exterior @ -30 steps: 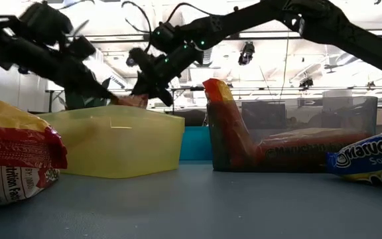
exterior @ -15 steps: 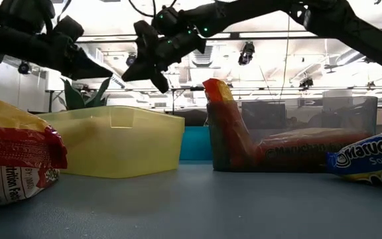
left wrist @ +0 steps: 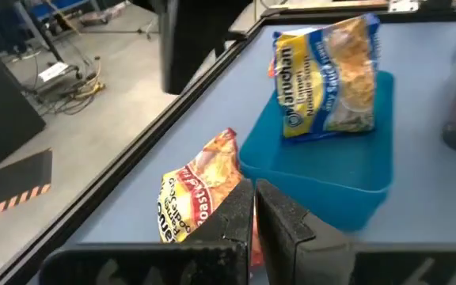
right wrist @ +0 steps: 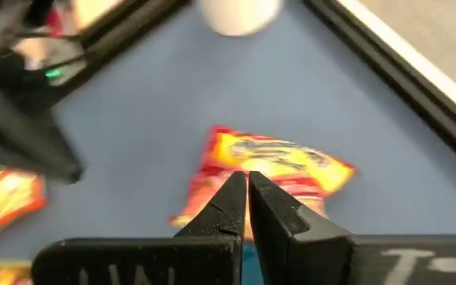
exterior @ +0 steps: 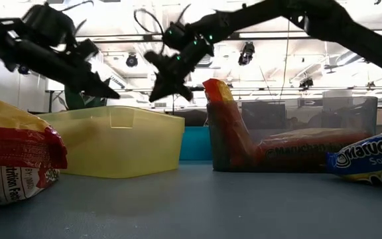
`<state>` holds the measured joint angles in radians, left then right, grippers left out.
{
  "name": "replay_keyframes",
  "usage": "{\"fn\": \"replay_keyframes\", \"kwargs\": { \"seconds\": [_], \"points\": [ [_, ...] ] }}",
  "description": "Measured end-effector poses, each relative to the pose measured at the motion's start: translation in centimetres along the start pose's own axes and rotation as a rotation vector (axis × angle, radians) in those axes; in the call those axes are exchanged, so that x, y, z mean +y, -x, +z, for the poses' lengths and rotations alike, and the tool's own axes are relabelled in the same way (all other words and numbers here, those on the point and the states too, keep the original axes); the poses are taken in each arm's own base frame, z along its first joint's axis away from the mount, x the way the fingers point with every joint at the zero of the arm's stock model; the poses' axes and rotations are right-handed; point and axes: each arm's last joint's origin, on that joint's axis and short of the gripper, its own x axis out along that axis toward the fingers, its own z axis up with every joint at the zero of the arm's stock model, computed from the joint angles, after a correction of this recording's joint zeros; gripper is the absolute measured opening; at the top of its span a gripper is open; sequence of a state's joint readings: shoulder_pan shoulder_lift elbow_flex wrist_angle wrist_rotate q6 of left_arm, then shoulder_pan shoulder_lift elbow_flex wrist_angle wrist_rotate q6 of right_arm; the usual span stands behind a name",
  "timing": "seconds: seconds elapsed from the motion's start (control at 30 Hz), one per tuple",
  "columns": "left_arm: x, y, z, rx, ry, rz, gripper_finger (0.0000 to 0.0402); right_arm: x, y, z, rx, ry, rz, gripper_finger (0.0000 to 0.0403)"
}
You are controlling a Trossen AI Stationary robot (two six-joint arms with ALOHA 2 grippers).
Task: Sort Maruchan noodles
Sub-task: Put the red noodle pack into the yellow bin
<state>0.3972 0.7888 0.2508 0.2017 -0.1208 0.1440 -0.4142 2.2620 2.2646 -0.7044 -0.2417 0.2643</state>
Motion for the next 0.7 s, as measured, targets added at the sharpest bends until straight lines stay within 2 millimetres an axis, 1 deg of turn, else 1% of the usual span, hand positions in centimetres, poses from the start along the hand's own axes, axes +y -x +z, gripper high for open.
{"fn": "replay_keyframes", "kwargs": {
  "seconds": [0.07,0.17,0.3,0.4,0.47,0.57,0.7],
  "points": [
    [0.3,-0.9,-0.3,0.017,0.007,0.004,0.0,-1.5,-0.6,-0.1,0.011,-0.027,-0.023,0.0008],
    [0.7,-2.2,-1.2,0.102,0.011,-0.007,0.0,-3.4,-1.8,-0.6,0.036,-0.072,-0.046,0.0008],
    [1.1,-3.8,-2.7,0.199,0.0,0.005,0.0,-5.0,-2.6,-0.9,0.053,-0.095,-0.066,0.0009],
    [1.1,-4.9,-3.3,0.203,0.001,0.01,0.0,-5.2,-2.7,-0.9,0.05,-0.096,-0.068,0.0016],
    [1.1,-5.6,-3.5,0.193,0.0,0.009,0.0,-5.2,-2.6,-0.8,0.044,-0.091,-0.066,0.003],
    [0.9,-6.5,-3.8,0.204,-0.006,-0.014,0.0,-5.5,-2.5,-0.7,0.046,-0.09,-0.069,0.0058],
    [0.9,-7.1,-5.0,0.278,-0.021,-0.022,0.0,-5.7,-2.7,-1.2,0.082,-0.103,-0.08,0.0102]
  ]
}}
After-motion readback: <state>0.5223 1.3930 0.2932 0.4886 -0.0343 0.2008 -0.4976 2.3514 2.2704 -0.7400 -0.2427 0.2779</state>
